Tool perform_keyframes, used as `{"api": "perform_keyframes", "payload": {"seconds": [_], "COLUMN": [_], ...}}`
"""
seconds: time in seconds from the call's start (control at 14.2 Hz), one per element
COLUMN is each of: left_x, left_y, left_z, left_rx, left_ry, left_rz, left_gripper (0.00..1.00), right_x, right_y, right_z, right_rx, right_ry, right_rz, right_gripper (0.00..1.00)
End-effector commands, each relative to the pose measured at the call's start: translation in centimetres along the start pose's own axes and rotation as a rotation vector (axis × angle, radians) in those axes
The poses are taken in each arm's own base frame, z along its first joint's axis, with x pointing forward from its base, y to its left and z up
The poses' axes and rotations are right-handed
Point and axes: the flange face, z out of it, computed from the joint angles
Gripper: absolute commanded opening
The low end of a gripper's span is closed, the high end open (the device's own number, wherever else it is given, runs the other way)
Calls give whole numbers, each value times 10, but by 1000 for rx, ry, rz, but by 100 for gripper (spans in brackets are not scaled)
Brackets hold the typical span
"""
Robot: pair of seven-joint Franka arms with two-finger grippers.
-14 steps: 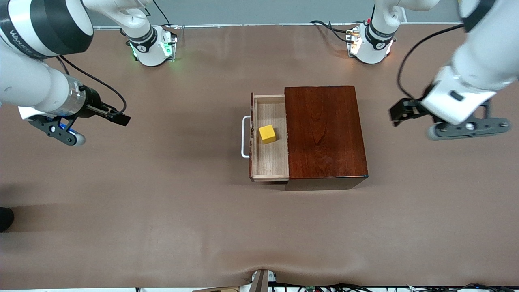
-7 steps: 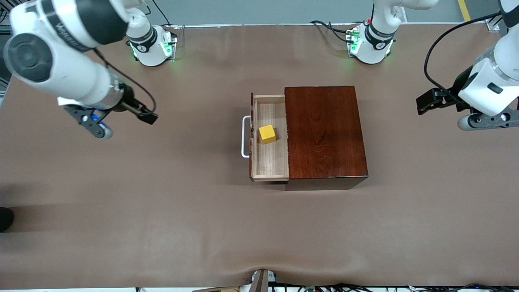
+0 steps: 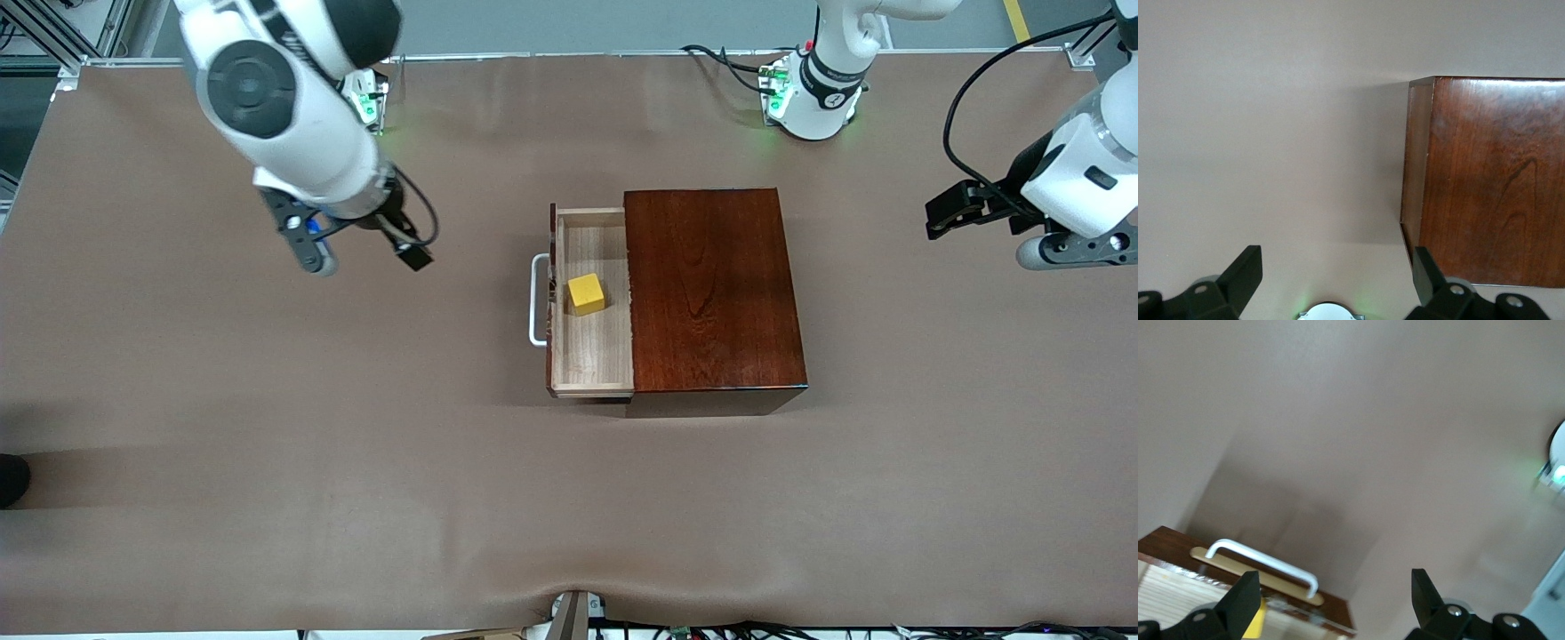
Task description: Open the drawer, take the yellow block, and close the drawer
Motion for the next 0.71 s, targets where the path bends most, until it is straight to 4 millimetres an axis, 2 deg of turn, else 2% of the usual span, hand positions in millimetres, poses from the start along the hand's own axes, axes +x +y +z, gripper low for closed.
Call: {"api": "perform_keyframes", "payload": {"seconds": [0.0, 0.14, 0.28, 0.42, 0.64], "left_x": [-6, -7, -8, -9, -10], "left_y": [-12, -8, -5, 2, 6], "left_z": [0, 3, 4, 3, 3], "left_rx": [-20, -19, -19, -20, -23], "left_ry": [7, 0, -2, 0, -1], "left_rz": [31, 41, 47, 61, 72], "left_gripper": [100, 100, 100, 100, 100], "right_x": [-38, -68, -79, -105, -122], "right_y": [-20, -31, -45, -51, -62], "right_z": [24, 48, 62, 79, 91], "right_rx": [35, 46, 95, 115, 170], "right_ry": [-12, -11, -30, -34, -63], "right_rz": [135, 185, 270, 294, 340], "right_gripper": [100, 100, 100, 100, 100]}}
